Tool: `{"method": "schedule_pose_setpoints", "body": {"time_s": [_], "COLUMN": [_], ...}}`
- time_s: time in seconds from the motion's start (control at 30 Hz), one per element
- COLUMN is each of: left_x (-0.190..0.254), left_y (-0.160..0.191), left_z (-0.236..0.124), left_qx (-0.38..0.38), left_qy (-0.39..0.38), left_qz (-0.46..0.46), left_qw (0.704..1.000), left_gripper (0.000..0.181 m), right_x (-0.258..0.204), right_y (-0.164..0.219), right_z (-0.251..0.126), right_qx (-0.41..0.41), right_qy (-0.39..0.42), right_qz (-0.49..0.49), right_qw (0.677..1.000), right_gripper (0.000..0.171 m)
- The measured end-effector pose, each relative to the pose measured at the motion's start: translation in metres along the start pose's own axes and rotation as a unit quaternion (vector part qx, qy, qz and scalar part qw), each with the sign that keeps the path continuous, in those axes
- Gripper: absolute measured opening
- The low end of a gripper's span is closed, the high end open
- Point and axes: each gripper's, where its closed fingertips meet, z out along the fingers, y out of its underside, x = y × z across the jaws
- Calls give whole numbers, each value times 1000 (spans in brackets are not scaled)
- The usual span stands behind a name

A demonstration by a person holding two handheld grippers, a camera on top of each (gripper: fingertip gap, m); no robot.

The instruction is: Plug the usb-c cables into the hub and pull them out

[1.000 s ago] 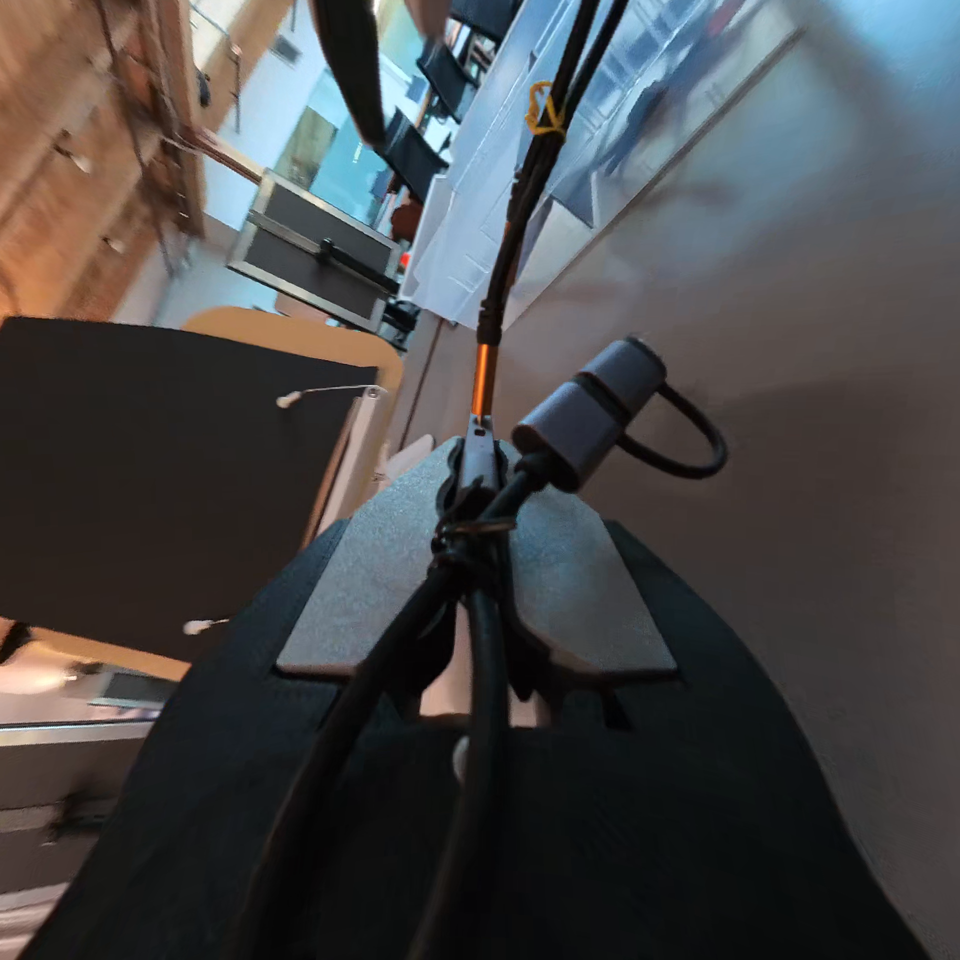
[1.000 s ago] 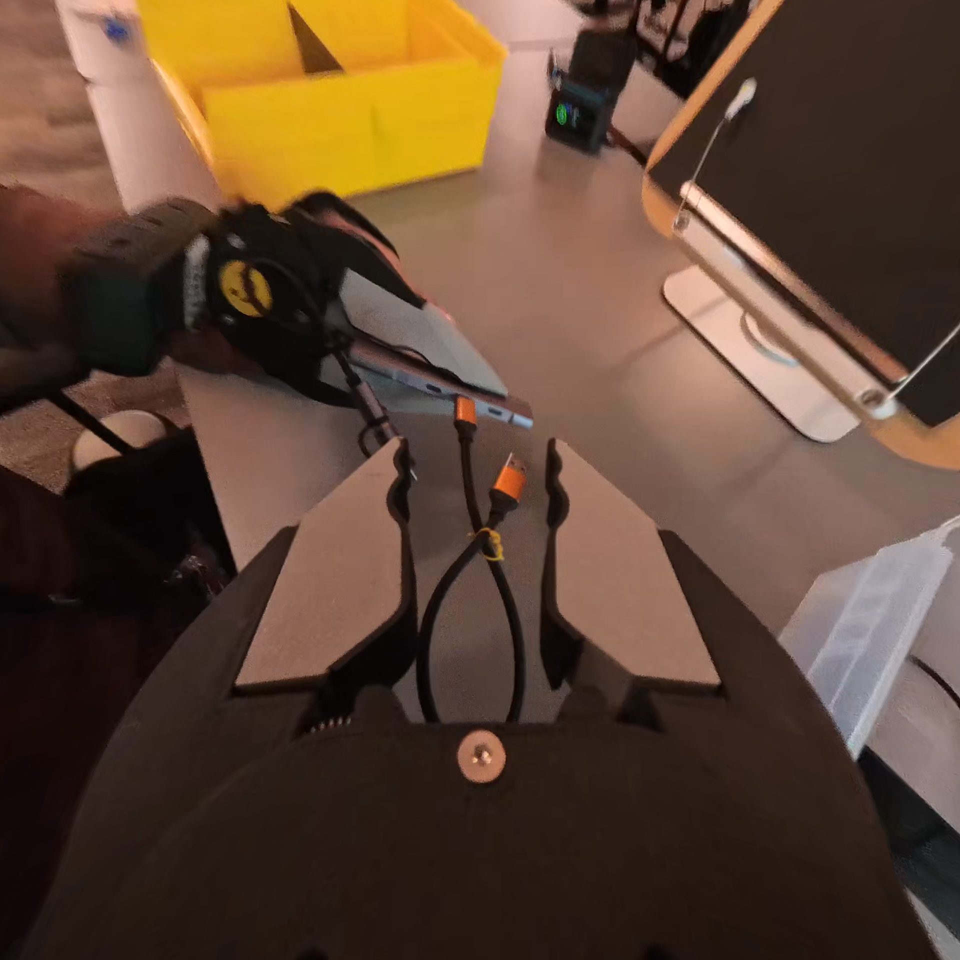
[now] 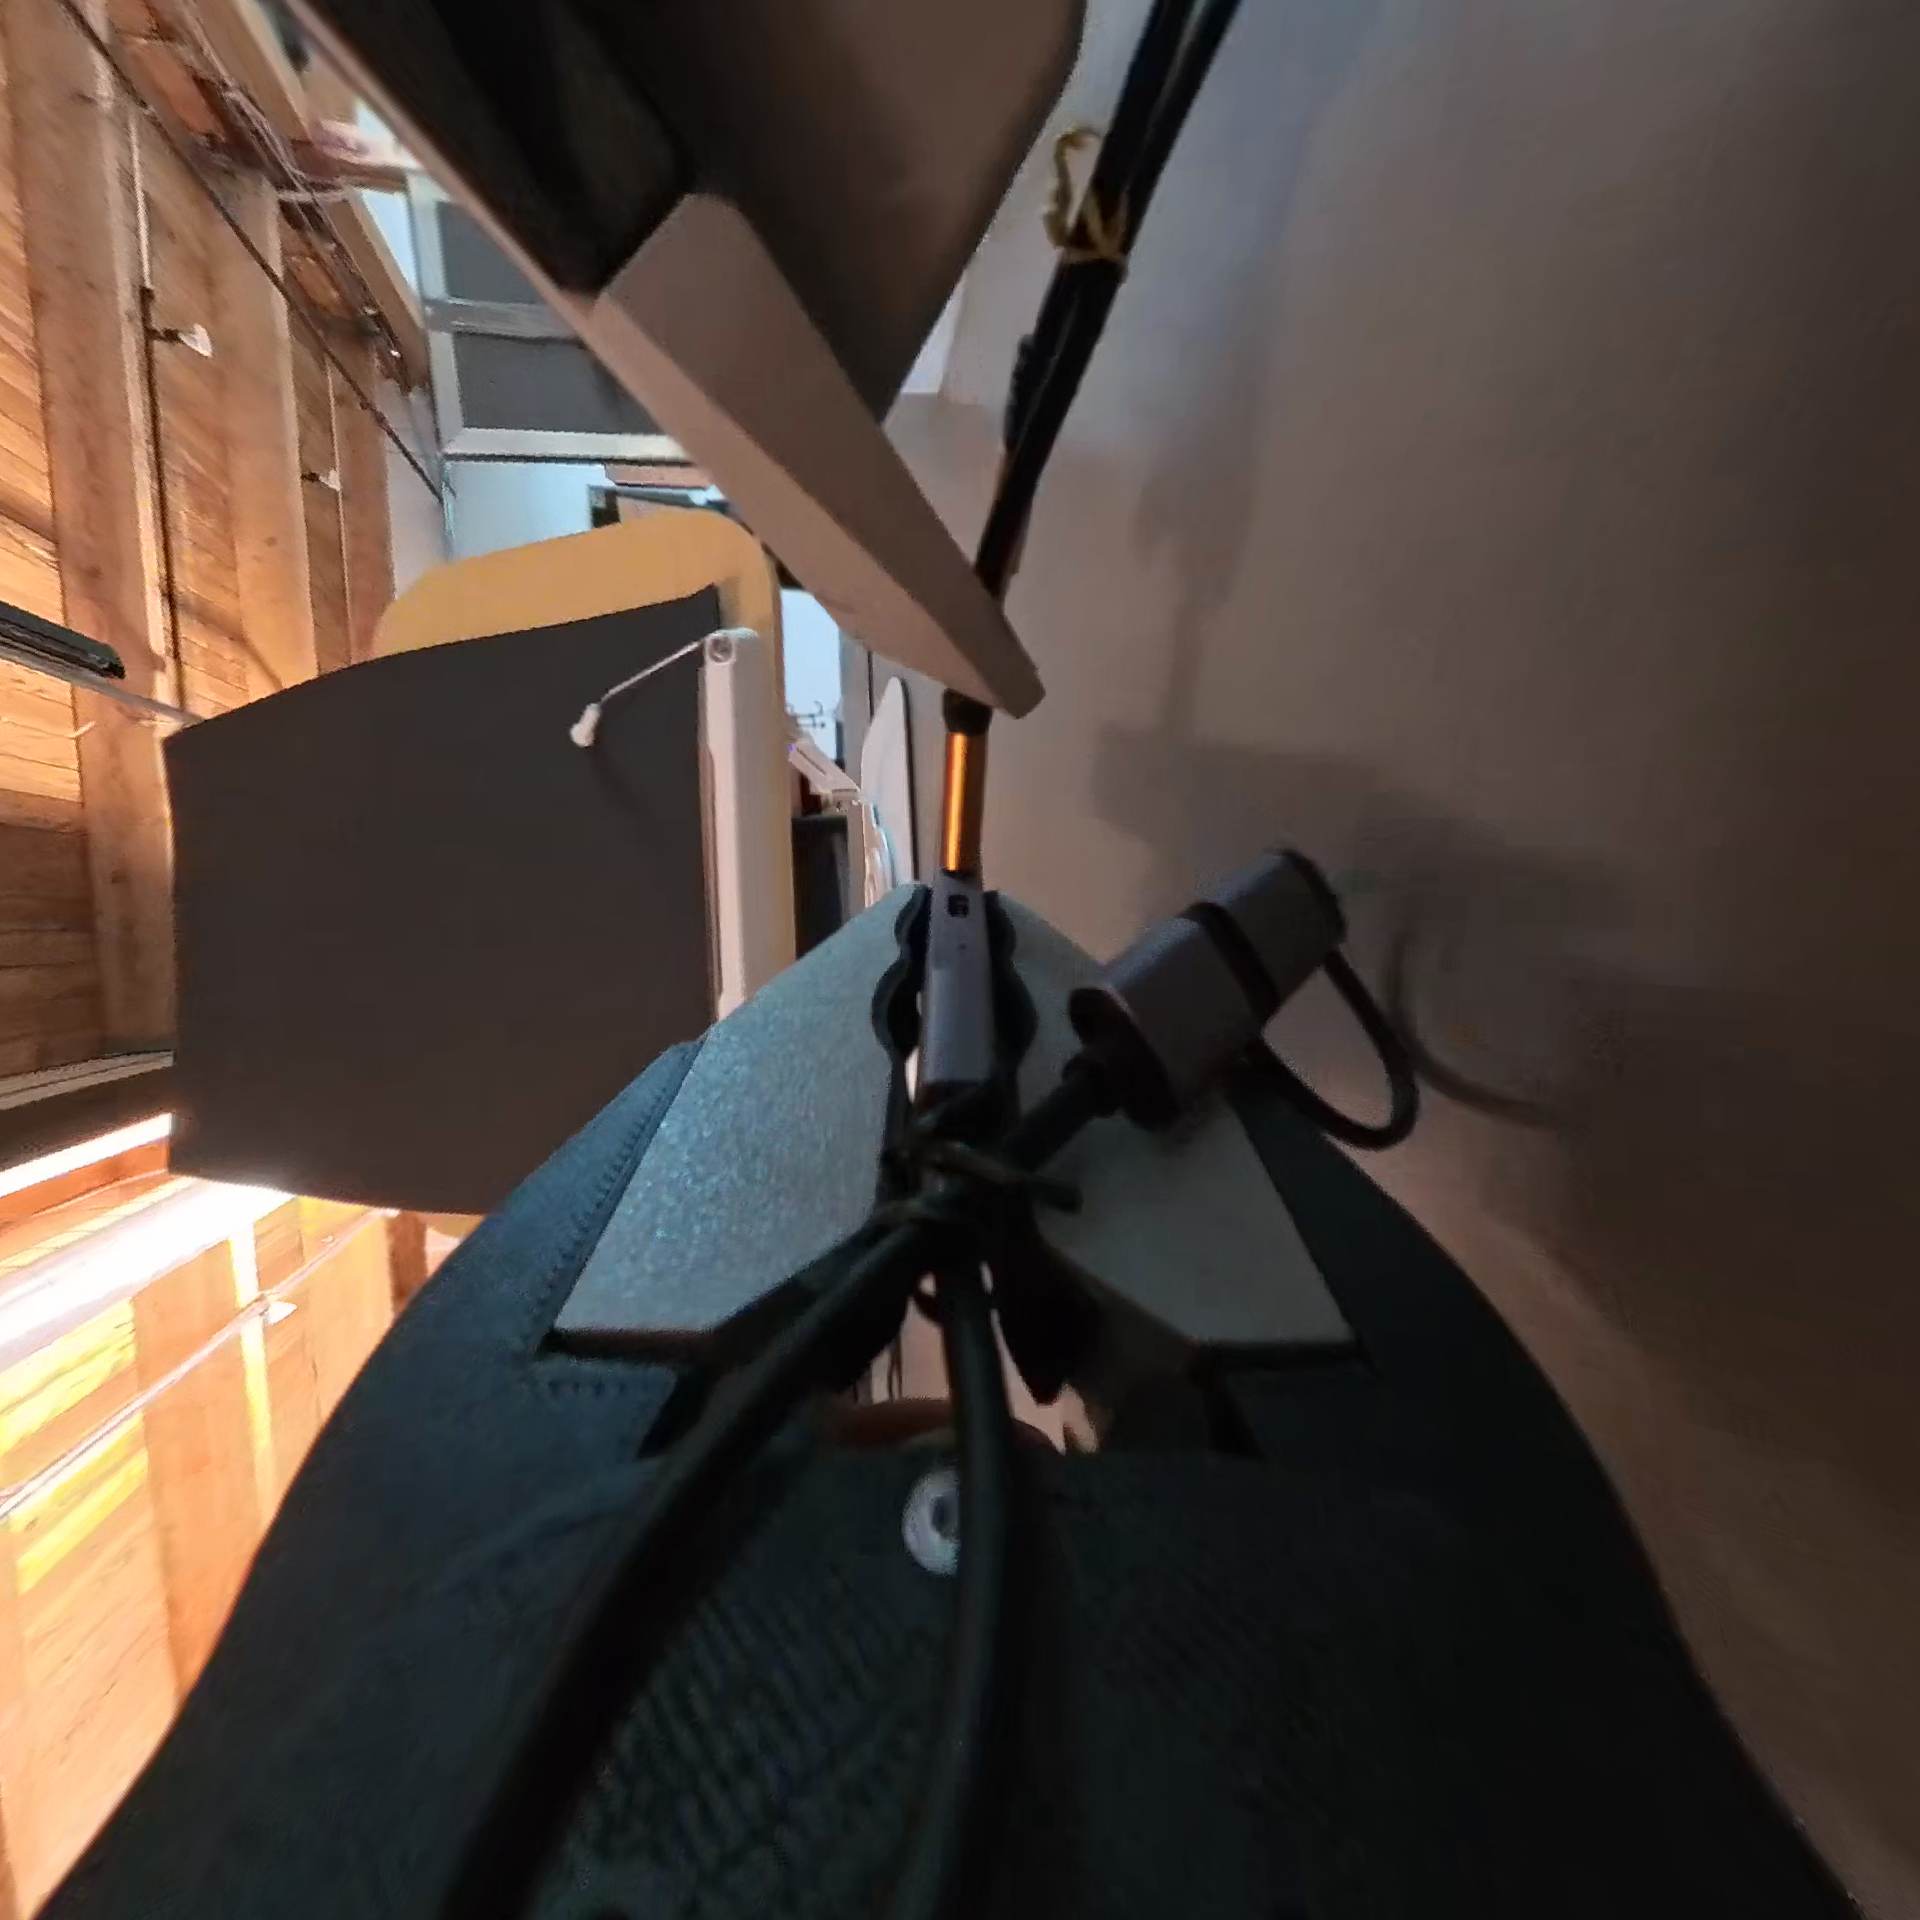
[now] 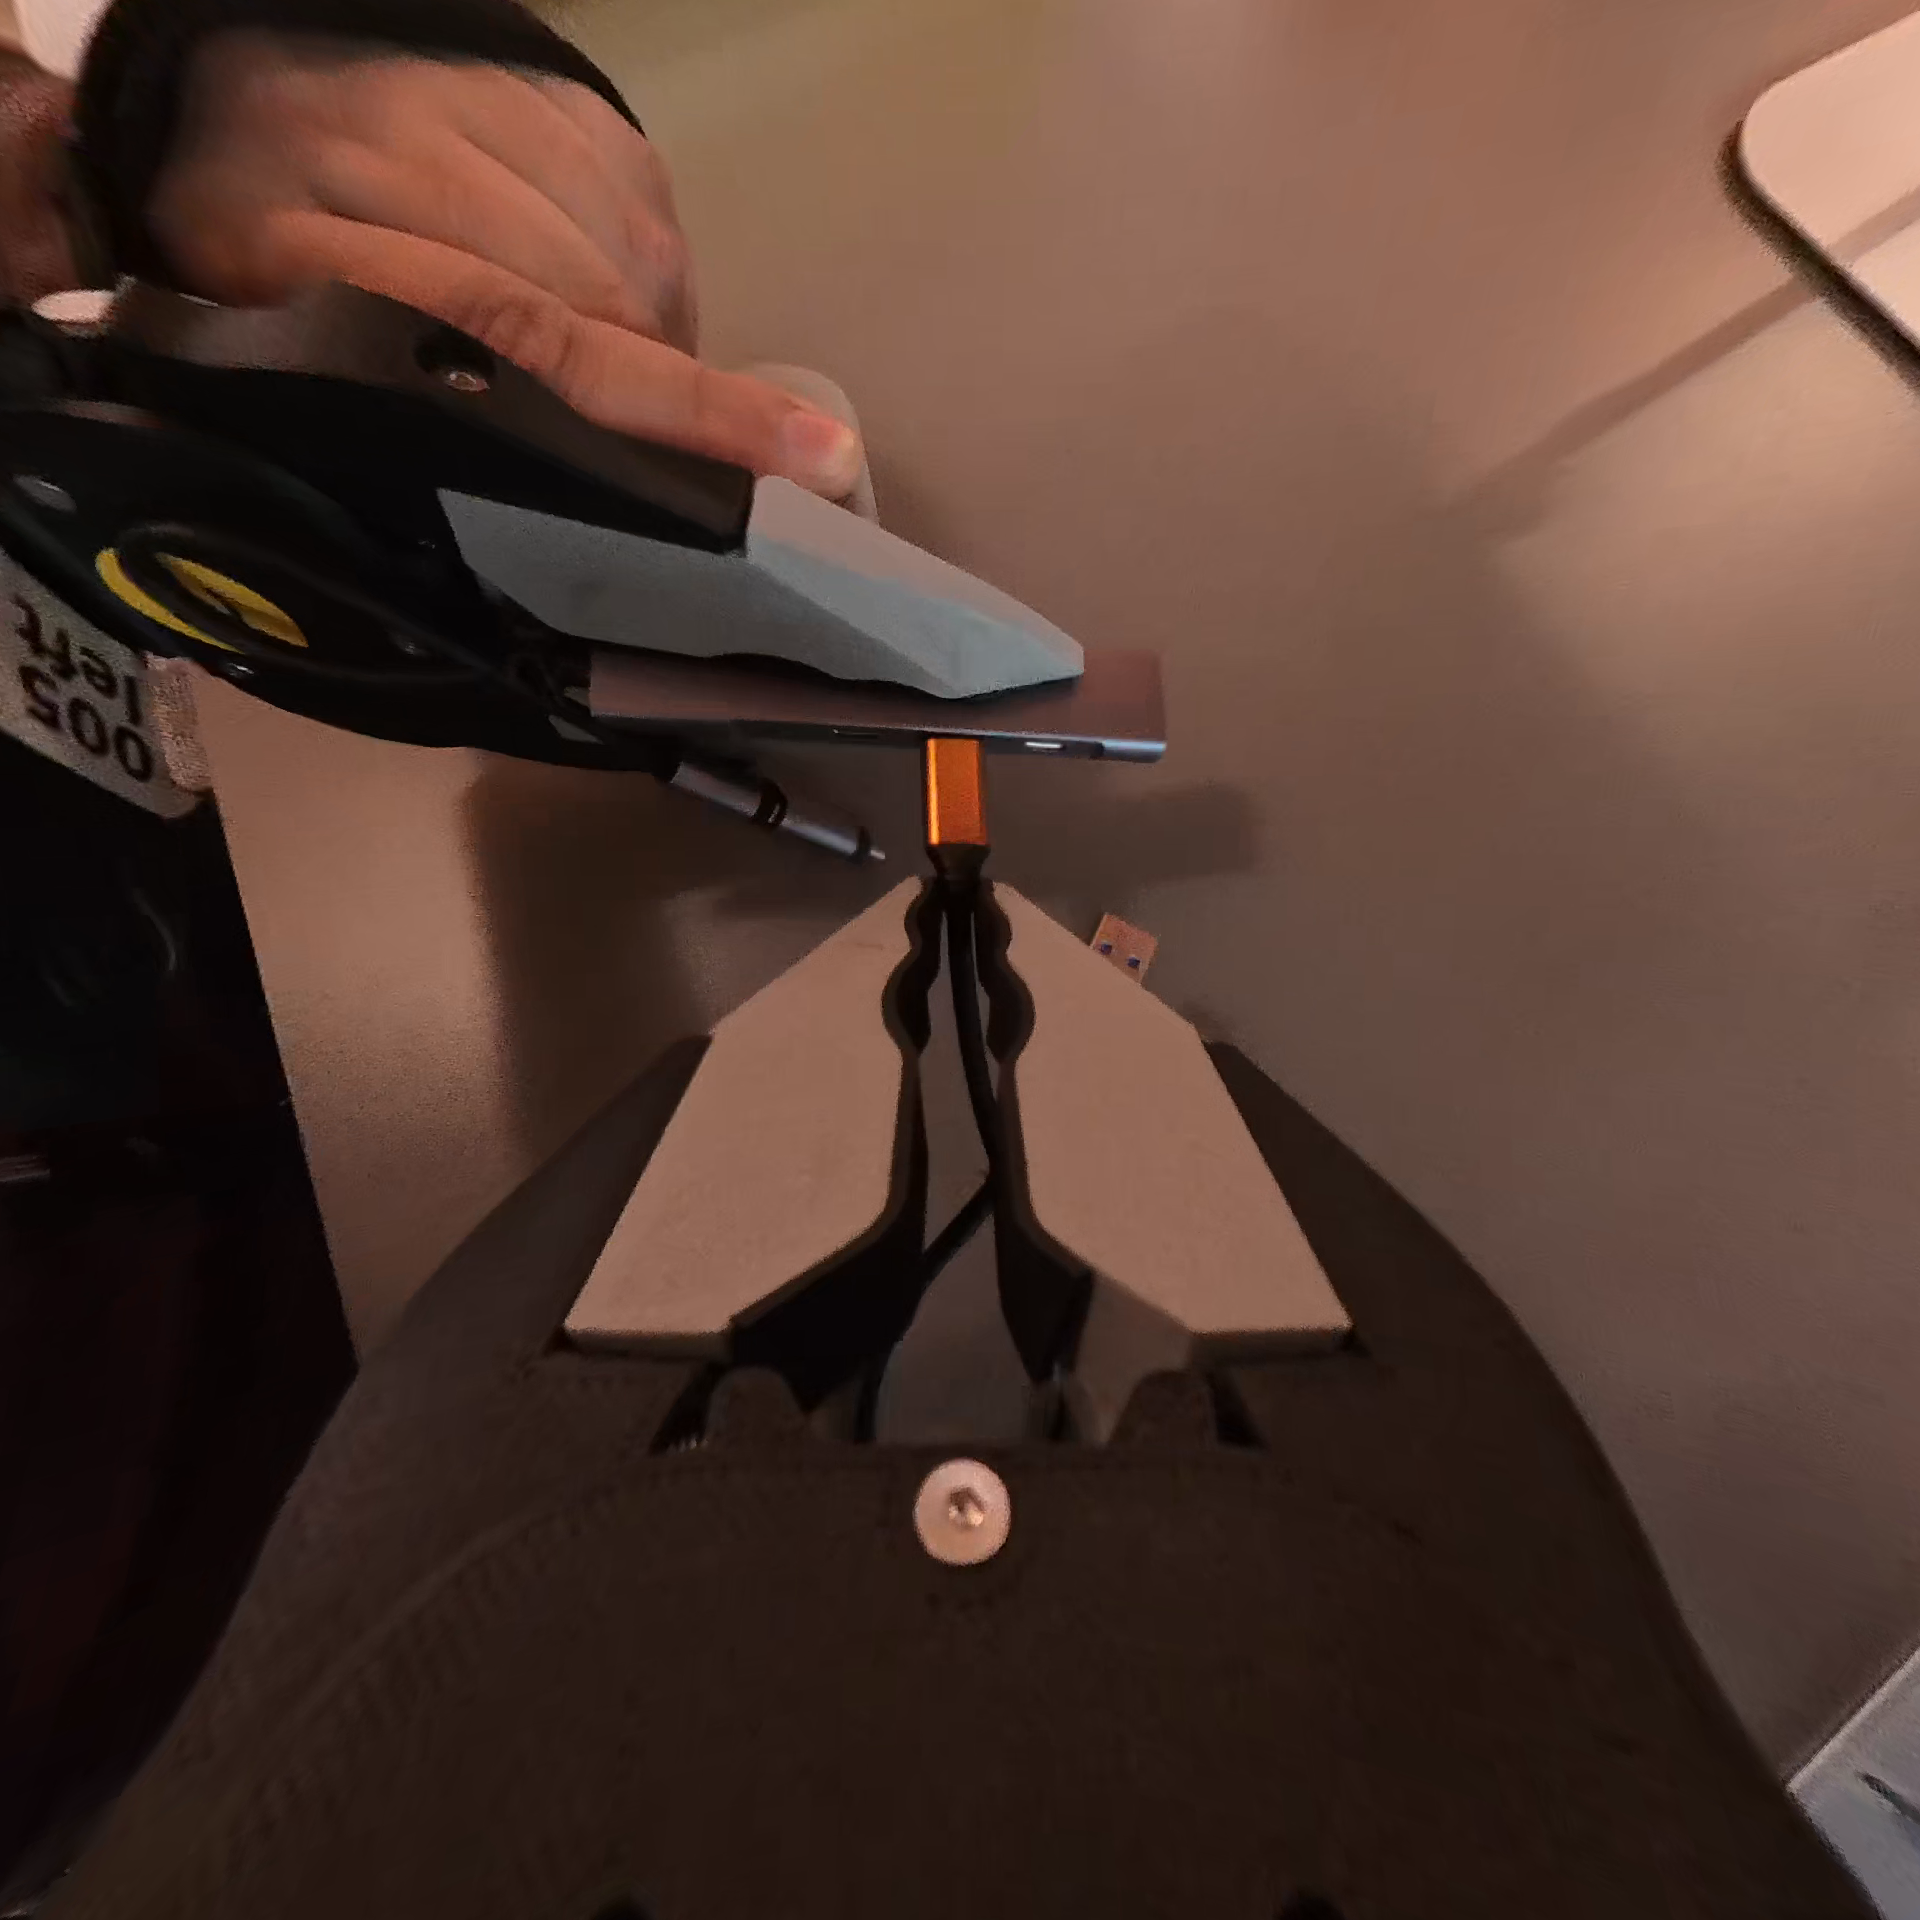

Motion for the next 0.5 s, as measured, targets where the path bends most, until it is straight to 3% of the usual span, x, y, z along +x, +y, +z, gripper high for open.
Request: {"method": "schedule_pose_setpoints", "body": {"time_s": [0.3,0.37,0.43,0.5], "left_x": [-6,-8,-1,3], "left_y": [3,-5,-13,-18], "left_z": [7,5,4,2], "left_qx": [12,42,77,113], "left_qy": [7,16,75,150], "left_qz": [-48,-80,-169,-293], "left_qw": [999,996,980,937], "left_gripper": [6,7,6,7], "right_x": [8,7,12,33], "right_y": [-7,-10,-15,-27], "right_z": [-6,-12,-24,-53], "right_qx": [28,33,34,63], "right_qy": [5,7,35,113], "right_qz": [7,-9,-24,-33], "right_qw": [1000,999,999,991], "right_gripper": [3,10,25,27]}}
